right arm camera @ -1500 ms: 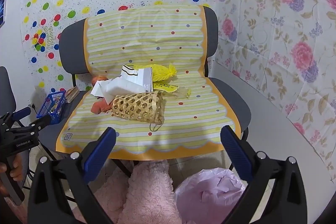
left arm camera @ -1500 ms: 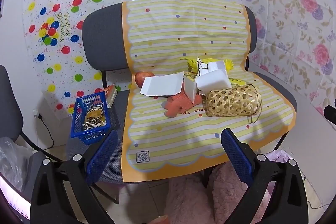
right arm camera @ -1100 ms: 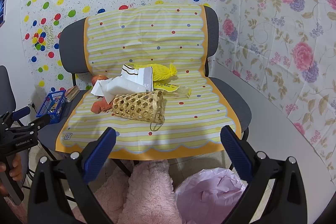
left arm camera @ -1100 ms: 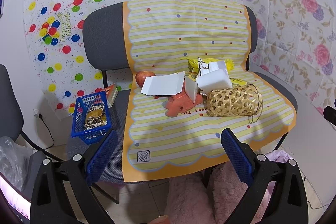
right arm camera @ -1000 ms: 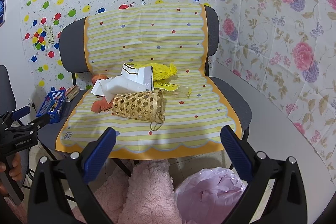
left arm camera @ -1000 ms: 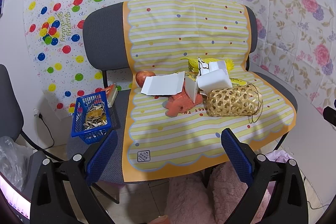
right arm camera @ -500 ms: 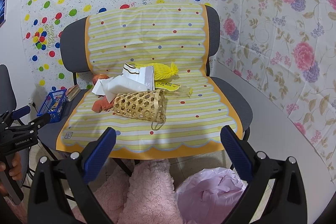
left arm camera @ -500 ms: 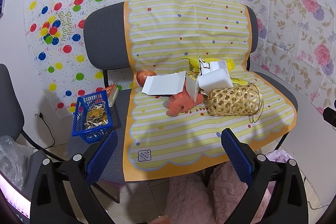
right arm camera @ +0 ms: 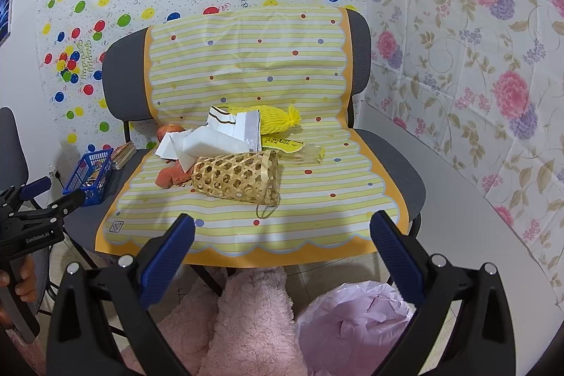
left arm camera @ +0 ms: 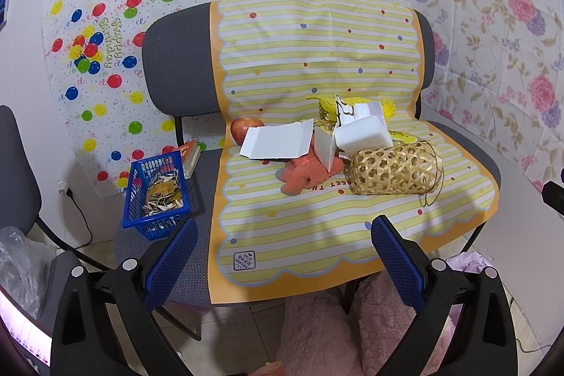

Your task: Collect trash

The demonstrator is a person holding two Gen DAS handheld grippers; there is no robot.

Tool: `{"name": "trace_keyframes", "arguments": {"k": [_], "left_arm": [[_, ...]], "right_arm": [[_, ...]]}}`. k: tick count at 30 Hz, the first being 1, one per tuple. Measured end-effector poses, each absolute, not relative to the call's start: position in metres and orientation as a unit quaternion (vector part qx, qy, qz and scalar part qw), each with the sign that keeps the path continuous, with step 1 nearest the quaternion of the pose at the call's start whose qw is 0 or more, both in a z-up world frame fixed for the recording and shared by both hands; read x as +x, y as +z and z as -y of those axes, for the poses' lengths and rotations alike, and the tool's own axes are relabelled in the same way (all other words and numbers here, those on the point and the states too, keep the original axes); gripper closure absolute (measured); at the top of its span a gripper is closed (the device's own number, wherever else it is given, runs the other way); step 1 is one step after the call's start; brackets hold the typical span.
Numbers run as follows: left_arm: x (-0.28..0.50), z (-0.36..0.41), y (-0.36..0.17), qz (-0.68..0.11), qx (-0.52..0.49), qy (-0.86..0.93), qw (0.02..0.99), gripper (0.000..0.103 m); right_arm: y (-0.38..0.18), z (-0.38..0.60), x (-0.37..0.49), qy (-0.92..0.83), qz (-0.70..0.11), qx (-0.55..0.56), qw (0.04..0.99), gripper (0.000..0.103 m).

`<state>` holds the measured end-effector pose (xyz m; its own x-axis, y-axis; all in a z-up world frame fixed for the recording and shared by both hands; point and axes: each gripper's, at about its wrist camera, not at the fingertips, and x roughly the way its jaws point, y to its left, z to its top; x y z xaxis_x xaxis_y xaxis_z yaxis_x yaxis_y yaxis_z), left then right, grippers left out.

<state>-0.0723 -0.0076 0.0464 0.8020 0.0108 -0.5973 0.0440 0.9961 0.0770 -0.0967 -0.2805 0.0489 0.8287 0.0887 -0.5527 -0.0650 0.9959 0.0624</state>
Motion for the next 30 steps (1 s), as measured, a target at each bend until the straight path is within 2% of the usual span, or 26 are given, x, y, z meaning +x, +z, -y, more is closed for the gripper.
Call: {"name": "trace_keyframes", "arguments": {"k": [10,14,19,23,30], "left_arm": [[-0.044,-0.008,0.025,-0.345,0.03,-0.006,0.938,0.006],[-0.025,-0.008,0.015,-0.359,0.022,-0.008,0.933,0.006],[-0.005,-0.002,0.007,-0.353,0.036,-0.002,0.935,0.006],[0.023,0.009,-0.003,-0.37,0.041,-0.024,0.928,0.006],[0.066,0.023,-0.014,-0.356,0.04,-0.051,0.932,0.009]], "right_arm": [[0.037,0.283,-0.073,0.053,-0.307,0.012,0.95,0.006],[0.036,0.287,-0.06,0.045,-0.263,-0.009,0.964,0.006],[0.033,0.294,-0.045,0.078,-0.237,0.029,0.968,0.006],[0.026,0.29,-0.029,0.077,-0.256,0.028,0.963,0.006],[0.011,0.294,-0.006,0.059,-0.294,0.01,0.954,0.006]]}}
